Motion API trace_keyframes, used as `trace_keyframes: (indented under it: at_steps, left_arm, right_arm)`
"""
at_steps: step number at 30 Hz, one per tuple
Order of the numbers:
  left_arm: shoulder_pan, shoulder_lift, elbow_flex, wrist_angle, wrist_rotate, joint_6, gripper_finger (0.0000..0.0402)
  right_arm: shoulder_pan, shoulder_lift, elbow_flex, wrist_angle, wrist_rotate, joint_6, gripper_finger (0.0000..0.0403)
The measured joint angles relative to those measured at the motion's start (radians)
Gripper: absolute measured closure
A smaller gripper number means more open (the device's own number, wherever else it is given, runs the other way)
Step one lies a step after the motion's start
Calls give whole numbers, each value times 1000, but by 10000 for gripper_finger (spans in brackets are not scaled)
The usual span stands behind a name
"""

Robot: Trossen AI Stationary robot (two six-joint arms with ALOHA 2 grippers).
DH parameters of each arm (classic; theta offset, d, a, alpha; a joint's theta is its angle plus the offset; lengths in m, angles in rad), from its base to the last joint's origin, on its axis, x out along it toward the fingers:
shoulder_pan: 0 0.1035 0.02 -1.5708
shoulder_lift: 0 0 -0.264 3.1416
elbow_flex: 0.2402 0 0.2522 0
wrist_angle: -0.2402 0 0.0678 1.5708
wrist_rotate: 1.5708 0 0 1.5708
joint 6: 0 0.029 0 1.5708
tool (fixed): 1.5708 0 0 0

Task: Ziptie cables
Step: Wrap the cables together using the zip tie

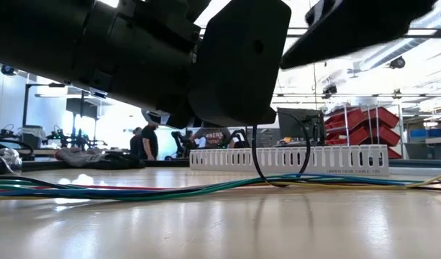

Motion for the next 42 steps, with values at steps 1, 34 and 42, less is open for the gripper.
trace_keyframes:
  at_steps: [1, 34, 42]
  left_arm:
    - [0, 0, 0, 0, 5, 4, 397]
    - [2, 1, 0, 1, 56, 53, 396]
    - [3, 0, 1, 4, 54, 53, 395]
  right_arm:
    - [-12, 1, 0, -8, -25, -27, 309]
    - [-119, 9, 0, 42, -296, -258, 396]
    - [-112, -28, 42, -101, -297, -235, 400]
